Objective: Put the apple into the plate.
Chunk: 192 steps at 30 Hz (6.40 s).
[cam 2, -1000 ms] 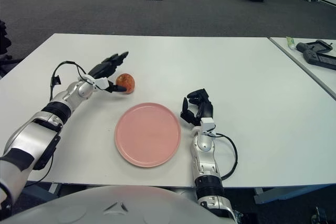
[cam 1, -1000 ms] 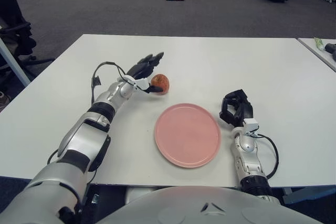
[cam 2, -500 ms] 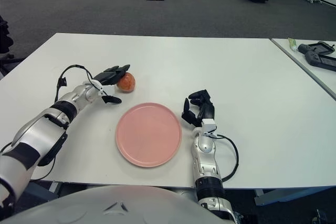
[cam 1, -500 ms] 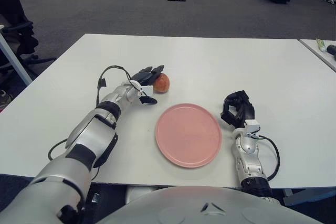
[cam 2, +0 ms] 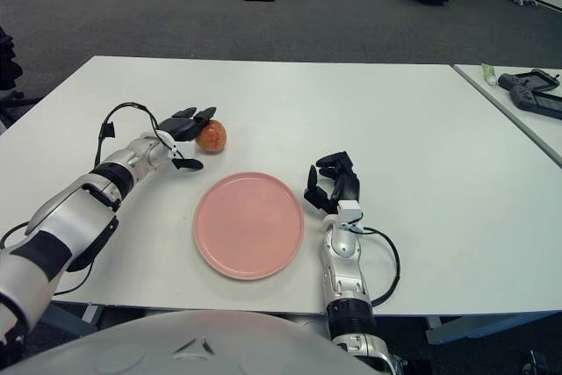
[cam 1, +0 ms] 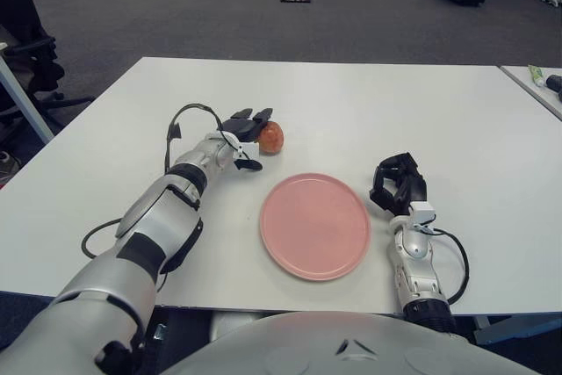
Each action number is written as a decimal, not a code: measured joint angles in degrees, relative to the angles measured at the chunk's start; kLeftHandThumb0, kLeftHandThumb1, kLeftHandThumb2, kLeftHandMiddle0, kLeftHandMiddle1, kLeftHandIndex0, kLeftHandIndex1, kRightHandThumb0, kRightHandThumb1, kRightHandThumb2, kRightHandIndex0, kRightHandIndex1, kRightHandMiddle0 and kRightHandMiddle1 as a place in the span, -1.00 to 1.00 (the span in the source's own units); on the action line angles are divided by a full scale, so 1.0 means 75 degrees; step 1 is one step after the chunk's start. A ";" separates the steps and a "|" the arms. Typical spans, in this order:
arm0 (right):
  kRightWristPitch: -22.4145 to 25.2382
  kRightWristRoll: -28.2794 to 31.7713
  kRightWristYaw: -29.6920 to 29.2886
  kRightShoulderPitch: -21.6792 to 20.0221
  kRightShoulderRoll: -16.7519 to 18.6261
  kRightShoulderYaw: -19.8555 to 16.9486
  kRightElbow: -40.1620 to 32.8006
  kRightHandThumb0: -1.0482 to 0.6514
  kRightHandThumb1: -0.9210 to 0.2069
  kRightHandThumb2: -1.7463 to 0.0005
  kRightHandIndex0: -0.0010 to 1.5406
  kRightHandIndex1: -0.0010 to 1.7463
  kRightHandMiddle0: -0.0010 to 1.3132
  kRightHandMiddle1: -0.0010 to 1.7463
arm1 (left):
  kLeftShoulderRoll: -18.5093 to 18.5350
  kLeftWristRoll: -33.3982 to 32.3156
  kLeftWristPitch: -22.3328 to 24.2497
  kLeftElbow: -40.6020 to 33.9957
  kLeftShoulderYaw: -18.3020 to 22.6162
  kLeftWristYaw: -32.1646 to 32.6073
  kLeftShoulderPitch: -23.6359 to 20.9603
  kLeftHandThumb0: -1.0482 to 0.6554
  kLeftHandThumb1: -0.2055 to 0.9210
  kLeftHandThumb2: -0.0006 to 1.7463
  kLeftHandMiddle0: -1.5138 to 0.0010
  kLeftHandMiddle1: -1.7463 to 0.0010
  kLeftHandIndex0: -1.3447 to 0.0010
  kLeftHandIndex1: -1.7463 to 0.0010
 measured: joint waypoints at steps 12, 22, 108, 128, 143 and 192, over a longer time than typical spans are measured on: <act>-0.0098 0.0046 0.0138 0.0044 -0.0020 -0.0016 0.0005 -0.25 -0.33 -0.19 -0.09 1.00 -0.33 1.00 | -0.0001 0.0038 0.0232 0.0147 -0.0250 -0.0003 -0.0105 -0.85 0.29 -0.25 1.00 1.00 1.00 1.00; -0.0095 0.0041 0.0103 0.0055 0.0008 -0.0012 0.0002 -0.25 -0.32 -0.19 -0.08 1.00 -0.33 1.00 | -0.0136 0.0211 0.0301 0.0182 -0.0483 -0.0052 -0.0277 -0.78 0.37 -0.22 1.00 1.00 1.00 1.00; -0.0067 0.0009 0.0011 0.0194 0.0083 0.0016 -0.0092 -0.25 -0.32 -0.20 -0.03 1.00 -0.33 1.00 | -0.0798 0.0342 -0.0550 0.0148 -0.0210 -0.0635 -0.1517 -0.72 0.02 0.02 1.00 1.00 1.00 1.00; -0.0285 0.0053 0.0027 0.0229 0.0088 -0.0013 -0.0085 -0.26 -0.29 -0.22 0.01 1.00 -0.31 1.00 | -0.1161 0.0568 -0.0285 0.0212 -0.0434 -0.0802 -0.1520 -0.75 0.14 0.01 0.99 0.99 1.00 0.99; -0.0400 -0.0121 -0.0184 0.0282 0.0100 -0.0020 -0.0038 -0.26 -0.25 -0.25 0.01 1.00 -0.29 1.00 | -0.1323 0.0678 -0.0064 0.0340 -0.0614 -0.1010 -0.1516 -0.68 0.08 0.03 0.97 0.95 1.00 0.90; -0.0267 0.0186 -0.0140 0.1005 0.0268 -0.0175 -0.0942 -0.26 -0.30 -0.22 -0.06 1.00 -0.32 1.00 | -0.1557 0.0604 0.0798 0.0383 -0.0575 -0.1431 -0.1308 -0.41 -0.18 0.26 1.00 -0.32 1.00 -0.29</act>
